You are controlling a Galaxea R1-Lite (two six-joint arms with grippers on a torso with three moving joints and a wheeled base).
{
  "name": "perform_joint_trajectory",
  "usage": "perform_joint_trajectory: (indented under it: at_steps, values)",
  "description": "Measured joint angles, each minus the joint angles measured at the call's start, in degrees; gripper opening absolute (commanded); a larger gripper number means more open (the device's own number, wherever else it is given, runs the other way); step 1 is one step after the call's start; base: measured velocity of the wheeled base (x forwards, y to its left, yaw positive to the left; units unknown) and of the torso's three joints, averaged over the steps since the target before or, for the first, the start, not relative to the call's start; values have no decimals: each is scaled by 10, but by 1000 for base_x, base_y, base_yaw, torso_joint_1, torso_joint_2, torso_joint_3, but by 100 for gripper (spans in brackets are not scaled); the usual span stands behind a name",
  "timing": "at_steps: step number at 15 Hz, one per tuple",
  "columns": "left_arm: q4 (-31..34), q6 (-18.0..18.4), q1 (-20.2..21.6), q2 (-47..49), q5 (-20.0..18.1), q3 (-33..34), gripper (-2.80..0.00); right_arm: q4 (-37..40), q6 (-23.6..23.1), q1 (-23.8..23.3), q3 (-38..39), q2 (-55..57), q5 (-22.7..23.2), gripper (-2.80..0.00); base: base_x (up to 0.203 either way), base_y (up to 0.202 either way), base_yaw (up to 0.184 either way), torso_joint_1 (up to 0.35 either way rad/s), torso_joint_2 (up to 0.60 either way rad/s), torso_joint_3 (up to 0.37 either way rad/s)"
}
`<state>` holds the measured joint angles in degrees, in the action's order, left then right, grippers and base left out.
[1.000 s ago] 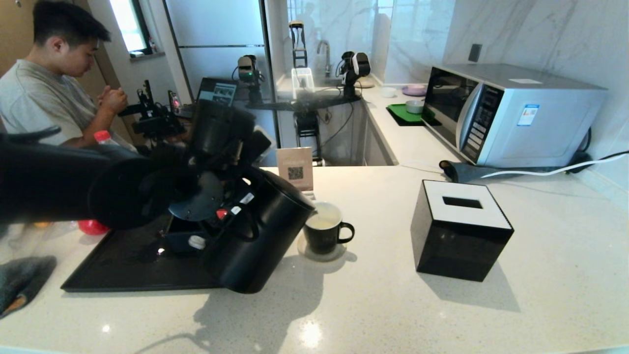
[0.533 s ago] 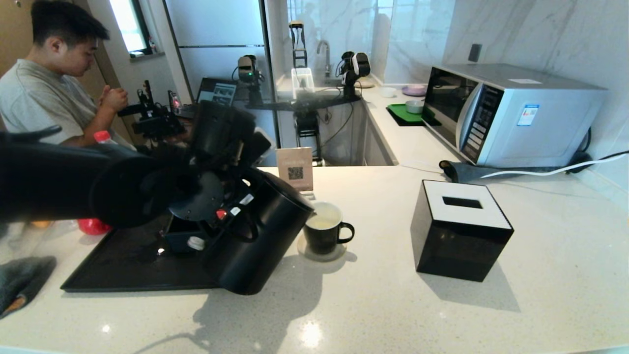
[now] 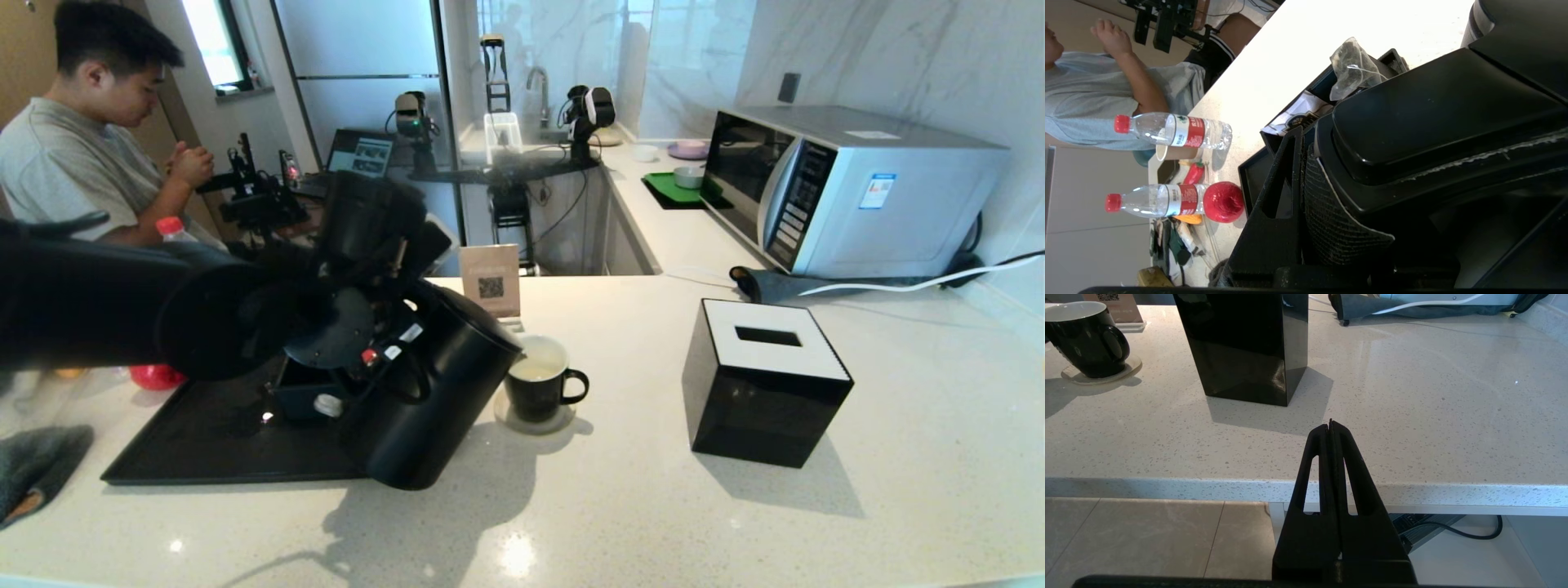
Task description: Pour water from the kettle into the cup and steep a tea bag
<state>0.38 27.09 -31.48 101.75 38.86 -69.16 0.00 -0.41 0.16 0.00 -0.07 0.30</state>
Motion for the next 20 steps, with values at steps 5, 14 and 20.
perform_joint_trajectory:
  at_steps: [5, 14, 20]
  values:
    - [-3, -24, 0, 1, 0, 3, -280, 0, 0, 0, 0, 0, 0, -280, 0, 0, 0, 0, 0, 0]
    - [-87, -37, -8, -9, 1, 48, -280, 0, 0, 0, 0, 0, 0, -280, 0, 0, 0, 0, 0, 0]
    - [-163, -39, -10, -45, -1, 117, -280, 0, 0, 0, 0, 0, 0, -280, 0, 0, 0, 0, 0, 0]
